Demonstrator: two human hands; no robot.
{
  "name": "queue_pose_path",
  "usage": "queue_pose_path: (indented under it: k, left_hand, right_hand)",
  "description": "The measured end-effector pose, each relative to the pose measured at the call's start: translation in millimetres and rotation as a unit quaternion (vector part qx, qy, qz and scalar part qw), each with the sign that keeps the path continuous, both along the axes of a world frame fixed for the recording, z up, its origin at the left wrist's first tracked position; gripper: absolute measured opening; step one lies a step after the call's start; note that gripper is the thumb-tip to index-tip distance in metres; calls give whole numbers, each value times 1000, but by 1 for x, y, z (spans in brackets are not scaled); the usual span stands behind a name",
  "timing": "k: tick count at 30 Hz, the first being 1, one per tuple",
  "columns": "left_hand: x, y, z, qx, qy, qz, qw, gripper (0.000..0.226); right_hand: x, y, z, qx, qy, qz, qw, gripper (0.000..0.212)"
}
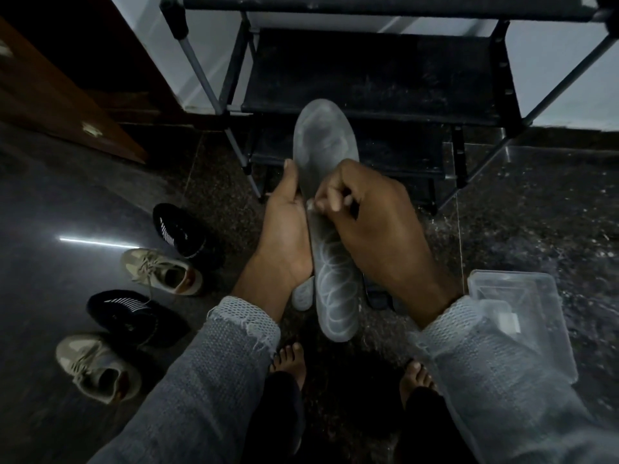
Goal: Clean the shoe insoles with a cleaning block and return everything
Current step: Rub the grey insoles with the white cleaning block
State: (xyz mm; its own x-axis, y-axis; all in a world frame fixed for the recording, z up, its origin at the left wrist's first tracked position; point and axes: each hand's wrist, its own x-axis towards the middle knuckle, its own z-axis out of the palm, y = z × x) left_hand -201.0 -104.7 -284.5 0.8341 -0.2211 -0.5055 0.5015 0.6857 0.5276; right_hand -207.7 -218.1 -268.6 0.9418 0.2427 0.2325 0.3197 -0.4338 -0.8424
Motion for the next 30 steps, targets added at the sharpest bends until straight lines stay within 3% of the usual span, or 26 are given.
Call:
queue_pose_path:
  k: [3,7,9,15,17,23,25,30]
  left_hand:
    - [0,0,-4,6,11,-7,1000,73]
    - [2,6,-3,-26,8,6,1000,72]
    - [2,7,-2,-46,11,7,999,70]
    - [0,2,1,-30,-17,-12,999,67]
    - [0,3,-2,-27,-15,-6,999,67]
    - [5,8,0,-43,-2,-4,999,72]
    - [4,8,-1,-40,-6,-5,999,71]
    - [-1,-1,1,1,-17,-6,1000,67]
  right_hand:
    - [1,0,-4,-15,-9,-19,1000,28]
    - [4,-13,7,-62,66,139,986,28]
    - [4,-14,9,-76,73,154,982,24]
    - [4,-5,-1,-26,-37,-57,997,24]
    - [7,-9,-1,-37,-46,-62,996,22]
    - [9,-22,11,-65,100,161,980,29]
    - [8,-21,9,-54,77,123,988,24]
    - [11,-16,-1,-3,-14,-81,997,21]
